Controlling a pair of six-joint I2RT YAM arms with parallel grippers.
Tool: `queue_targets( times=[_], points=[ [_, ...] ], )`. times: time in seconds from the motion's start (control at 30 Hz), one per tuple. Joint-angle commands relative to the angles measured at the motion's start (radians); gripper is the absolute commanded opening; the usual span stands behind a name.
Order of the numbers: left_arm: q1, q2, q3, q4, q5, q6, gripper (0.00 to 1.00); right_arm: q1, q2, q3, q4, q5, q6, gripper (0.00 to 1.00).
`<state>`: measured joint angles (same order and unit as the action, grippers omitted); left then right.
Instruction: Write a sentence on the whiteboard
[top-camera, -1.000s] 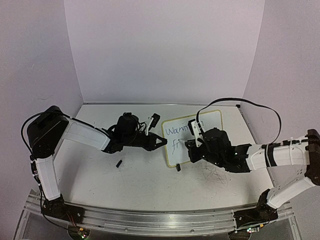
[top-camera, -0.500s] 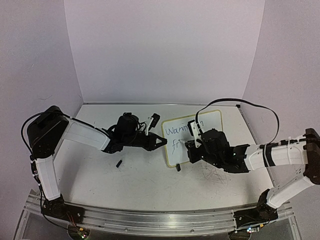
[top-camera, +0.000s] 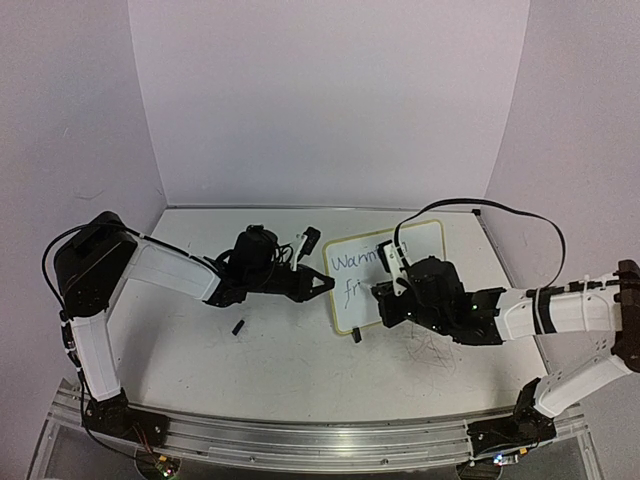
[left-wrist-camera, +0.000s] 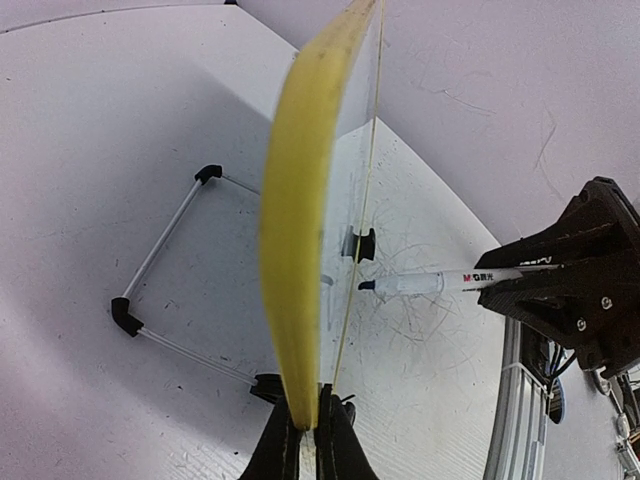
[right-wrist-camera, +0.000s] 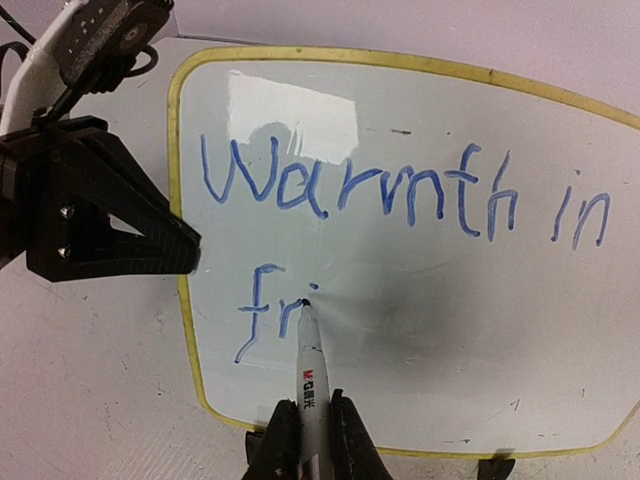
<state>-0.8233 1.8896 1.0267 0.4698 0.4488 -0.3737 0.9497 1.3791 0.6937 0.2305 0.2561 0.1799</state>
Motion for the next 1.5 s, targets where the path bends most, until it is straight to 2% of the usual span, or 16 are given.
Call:
queue_targets(
  times=[0.0,0.53,1.3,1.47],
  points=[
    [-0.02,-0.005,-0.021,-0.114,-0.01,0.031,0.0,-0.002,0.012,0.022,0.018,0.02,-0.001,0.0],
    [-0.02,-0.004,-0.021,-0.117,-0.01,0.033,0.0,-0.002,0.048,0.03,0.046,0.056,0.0,0.0],
    [-0.02,-0.005,-0.017,-0.123,-0.013,0.036,0.0,-0.002,0.001,-0.044,-0.002,0.015,0.047,0.0],
    [-0.02,-0.007,-0.019,-0.123,-0.013,0.035,0.0,-0.002,-0.056,-0.033,0.005,0.013,0.04,0.0]
  ],
)
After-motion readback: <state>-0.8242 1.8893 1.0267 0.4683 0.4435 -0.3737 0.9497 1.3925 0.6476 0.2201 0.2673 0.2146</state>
